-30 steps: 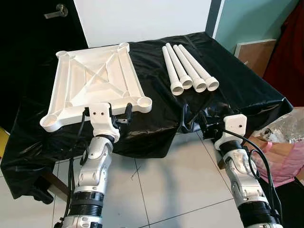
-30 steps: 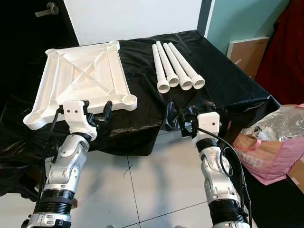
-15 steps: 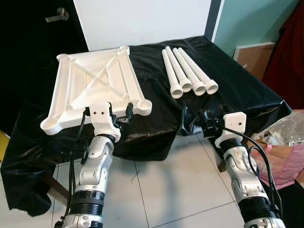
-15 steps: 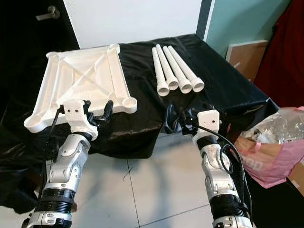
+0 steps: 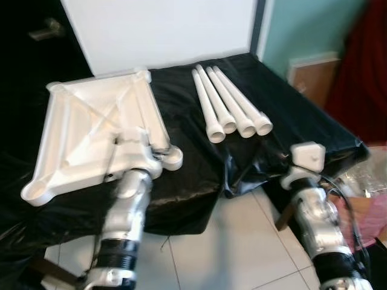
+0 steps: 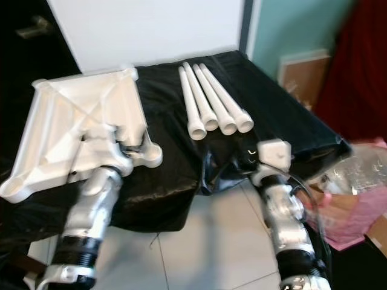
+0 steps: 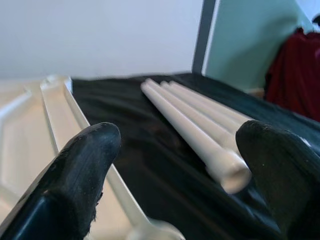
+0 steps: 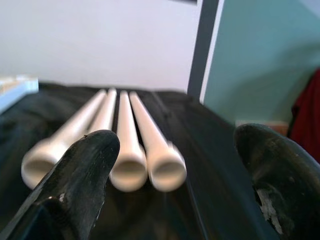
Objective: Building children table
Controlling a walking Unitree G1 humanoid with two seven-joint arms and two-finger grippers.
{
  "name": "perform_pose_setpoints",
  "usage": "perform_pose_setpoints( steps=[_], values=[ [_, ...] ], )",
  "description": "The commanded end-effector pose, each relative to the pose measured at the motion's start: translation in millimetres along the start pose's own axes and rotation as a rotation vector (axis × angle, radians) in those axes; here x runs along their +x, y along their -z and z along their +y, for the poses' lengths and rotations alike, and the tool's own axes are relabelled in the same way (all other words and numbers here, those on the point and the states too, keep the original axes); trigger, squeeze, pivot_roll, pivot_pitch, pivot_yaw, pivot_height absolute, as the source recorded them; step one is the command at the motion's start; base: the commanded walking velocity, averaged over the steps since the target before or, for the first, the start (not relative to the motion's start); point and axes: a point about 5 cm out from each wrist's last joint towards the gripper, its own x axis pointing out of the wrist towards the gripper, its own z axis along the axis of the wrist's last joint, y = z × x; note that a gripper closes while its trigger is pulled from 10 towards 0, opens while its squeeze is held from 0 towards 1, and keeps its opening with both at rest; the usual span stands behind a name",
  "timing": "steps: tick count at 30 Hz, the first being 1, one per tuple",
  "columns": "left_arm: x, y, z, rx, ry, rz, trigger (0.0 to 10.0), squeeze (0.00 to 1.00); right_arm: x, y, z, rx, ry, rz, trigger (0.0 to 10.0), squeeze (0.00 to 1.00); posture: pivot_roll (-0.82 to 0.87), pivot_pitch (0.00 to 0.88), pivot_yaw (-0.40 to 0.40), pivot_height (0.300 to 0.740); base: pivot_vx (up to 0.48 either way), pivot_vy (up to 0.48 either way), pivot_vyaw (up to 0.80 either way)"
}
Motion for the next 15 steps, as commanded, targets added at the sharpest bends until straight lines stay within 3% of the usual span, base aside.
perform_pose_setpoints(
  steps=[1,12,15],
  values=[
    [-4.7,2.8,10.9,0.007,-0.032,0.016,10.0,0.0,1.1,-0.5,9.6,0.015,-0.029,-0.007,10.0,0.0,-0.14,0.0,0.01,0.74,0.307,0.0,0.0],
    [-5.4,2.8,11.1,0.008,-0.038,0.017,10.0,0.0,0.8,-0.5,11.4,0.005,-0.04,-0.007,10.0,0.0,-0.14,0.0,0.008,0.74,0.3,0.0,0.0],
    [-5.5,3.2,11.8,0.006,-0.049,0.018,10.0,0.0,0.8,-0.2,11.4,0.005,-0.04,-0.004,10.0,0.0,-0.14,0.0,0.008,0.74,0.0,0.0,0.0]
  ],
)
